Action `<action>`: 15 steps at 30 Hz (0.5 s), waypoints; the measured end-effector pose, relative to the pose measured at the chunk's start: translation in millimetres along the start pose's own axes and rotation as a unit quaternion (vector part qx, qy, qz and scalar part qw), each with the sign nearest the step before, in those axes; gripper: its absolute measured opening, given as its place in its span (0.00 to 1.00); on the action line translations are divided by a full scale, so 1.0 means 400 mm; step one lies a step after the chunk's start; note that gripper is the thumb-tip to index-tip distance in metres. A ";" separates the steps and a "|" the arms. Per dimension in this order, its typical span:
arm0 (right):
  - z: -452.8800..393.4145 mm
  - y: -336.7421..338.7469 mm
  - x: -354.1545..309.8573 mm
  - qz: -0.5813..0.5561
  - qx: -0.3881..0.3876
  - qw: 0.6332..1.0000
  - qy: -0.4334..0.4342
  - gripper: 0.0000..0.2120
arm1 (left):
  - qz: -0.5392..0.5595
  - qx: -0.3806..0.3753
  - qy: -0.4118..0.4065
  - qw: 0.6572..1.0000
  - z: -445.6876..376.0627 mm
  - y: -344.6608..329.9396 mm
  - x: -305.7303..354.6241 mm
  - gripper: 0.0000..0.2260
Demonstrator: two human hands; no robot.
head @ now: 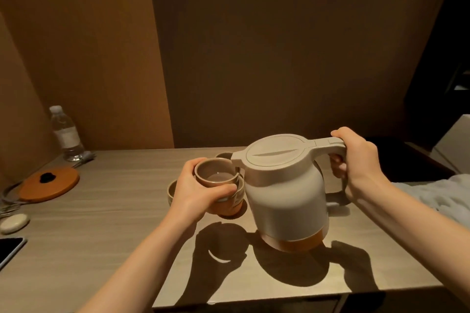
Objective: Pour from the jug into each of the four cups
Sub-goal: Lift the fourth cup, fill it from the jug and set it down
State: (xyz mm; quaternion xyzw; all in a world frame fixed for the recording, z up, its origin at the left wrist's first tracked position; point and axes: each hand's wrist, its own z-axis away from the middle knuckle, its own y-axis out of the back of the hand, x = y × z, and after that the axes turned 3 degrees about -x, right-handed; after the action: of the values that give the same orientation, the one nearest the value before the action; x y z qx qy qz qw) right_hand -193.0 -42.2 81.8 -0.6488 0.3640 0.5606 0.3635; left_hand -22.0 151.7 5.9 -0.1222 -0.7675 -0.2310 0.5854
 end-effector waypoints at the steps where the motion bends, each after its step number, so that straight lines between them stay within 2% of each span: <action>1: -0.007 -0.002 -0.001 -0.004 0.001 1.000 0.001 0.18 | 0.000 0.001 -0.001 1.000 -0.013 -0.001 0.003 0.36; 7: -0.050 -0.025 -0.005 -0.018 0.013 1.000 0.004 0.16 | -0.017 0.016 0.005 1.000 -0.118 0.010 0.006 0.34; 15: -0.116 -0.063 0.013 -0.021 0.008 1.000 0.004 0.16 | -0.054 0.035 0.034 0.997 -0.288 0.038 -0.039 0.38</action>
State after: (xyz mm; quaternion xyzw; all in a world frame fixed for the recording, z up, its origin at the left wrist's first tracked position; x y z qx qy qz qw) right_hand -149.0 -71.6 83.1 -0.6558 0.3564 0.5475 0.3783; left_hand 86.3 108.7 18.2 -0.0522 -0.7601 -0.2393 0.6019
